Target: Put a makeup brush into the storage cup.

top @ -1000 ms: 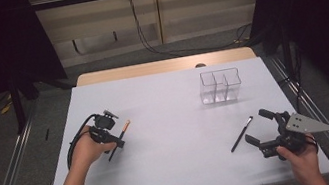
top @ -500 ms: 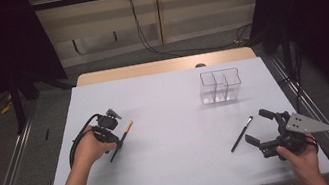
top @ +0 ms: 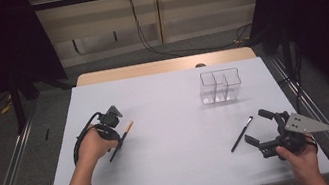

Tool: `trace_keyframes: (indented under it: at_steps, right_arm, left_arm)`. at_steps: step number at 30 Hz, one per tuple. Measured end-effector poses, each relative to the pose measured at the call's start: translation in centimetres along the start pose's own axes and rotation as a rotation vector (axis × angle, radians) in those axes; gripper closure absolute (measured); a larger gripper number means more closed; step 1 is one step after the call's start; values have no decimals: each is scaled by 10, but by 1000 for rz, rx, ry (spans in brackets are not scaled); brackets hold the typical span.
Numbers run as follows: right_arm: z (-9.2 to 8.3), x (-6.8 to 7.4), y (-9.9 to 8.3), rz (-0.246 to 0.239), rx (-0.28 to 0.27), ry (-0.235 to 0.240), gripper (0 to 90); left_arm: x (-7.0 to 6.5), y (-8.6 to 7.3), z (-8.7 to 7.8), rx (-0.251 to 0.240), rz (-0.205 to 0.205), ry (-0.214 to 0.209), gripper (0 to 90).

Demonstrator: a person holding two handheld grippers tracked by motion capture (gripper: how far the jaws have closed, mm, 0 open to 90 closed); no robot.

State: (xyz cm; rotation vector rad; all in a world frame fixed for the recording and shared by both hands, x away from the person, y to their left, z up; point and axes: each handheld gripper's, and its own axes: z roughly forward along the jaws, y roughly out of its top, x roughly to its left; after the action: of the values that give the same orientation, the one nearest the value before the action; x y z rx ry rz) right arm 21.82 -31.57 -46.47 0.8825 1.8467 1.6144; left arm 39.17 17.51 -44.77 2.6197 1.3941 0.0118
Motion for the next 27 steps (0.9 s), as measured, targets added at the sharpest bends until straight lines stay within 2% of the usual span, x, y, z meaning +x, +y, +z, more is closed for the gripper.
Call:
trace_keyframes:
  at_steps: [4, 8, 11, 13, 21, 23, 27]
  right_arm:
    - [-1, 0, 0, 1, 3, -2, 0]
    - [-1, -1, 0, 5, 3, -6, 0]
    - [0, -2, -1, 6, 6, -9, 0]
    - [0, -1, -1, 8, 5, -7, 0]
    - [1, -1, -1, 2, 10, -3, 0]
    - [1, -1, -1, 4, 11, -5, 0]
    - [1, -1, -1, 5, 9, -7, 0]
  left_arm:
    - [4, -3, -2, -21, -18, -31, 843]
    - [5, -5, -3, -39, -5, -37, 843]
    - [6, -6, -4, -44, -13, -44, 843]
    - [8, -7, -4, -69, -25, -68, 843]
    - [16, -14, -10, -221, -68, -129, 843]
    - [17, -16, -11, -269, -67, -132, 843]
    - [19, -20, -13, -375, -99, -160, 843]
